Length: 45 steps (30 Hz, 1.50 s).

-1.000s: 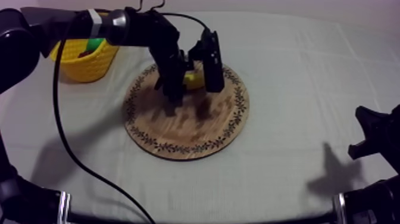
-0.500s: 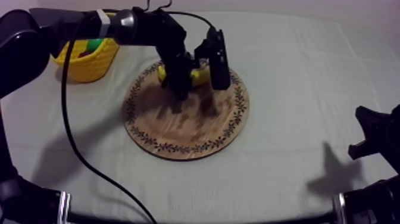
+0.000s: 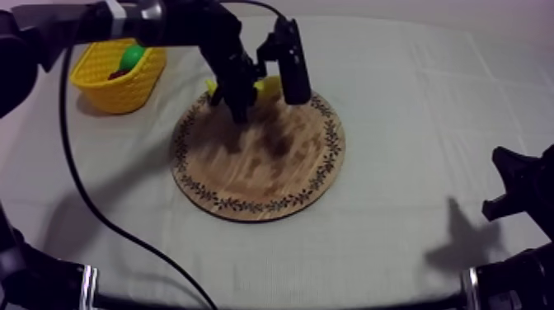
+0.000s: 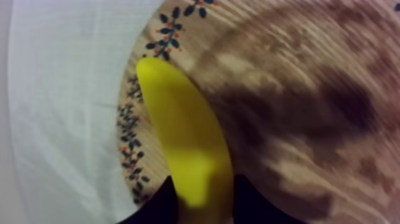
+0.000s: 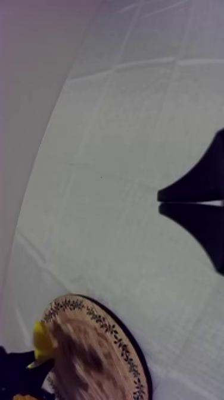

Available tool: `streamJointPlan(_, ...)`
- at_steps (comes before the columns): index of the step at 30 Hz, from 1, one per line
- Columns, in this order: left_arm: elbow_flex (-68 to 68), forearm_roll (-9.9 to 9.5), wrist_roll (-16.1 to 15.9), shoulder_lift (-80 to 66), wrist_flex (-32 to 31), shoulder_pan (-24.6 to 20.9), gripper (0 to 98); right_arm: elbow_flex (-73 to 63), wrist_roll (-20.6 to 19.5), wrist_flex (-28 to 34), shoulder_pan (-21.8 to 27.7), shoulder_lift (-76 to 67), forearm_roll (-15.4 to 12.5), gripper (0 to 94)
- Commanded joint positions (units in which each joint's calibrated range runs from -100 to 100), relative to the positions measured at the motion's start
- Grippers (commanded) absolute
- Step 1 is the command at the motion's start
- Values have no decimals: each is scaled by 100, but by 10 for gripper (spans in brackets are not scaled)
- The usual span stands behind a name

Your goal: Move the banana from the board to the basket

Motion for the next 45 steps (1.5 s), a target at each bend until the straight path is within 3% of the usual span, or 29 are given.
streamJointPlan(1,177,18,-1,-384,33,-24,308,-3,1,-1,0,0,0,3)
streamJointPlan(7,751,234,36,-1412,229,-168,314,-3,1,-1,0,0,0,3)
streamJointPlan(14,980,552,329,-2708,1055,-415,283,-3,1,-1,0,0,0,3)
streamJointPlan(28,1295,718,1509,-4537,2177,-1337,308,-3,1,-1,0,0,0,3)
streamJointPlan(45,-403,740,2080,-3739,2088,-2280,274,-3,1,-1,0,0,0,3)
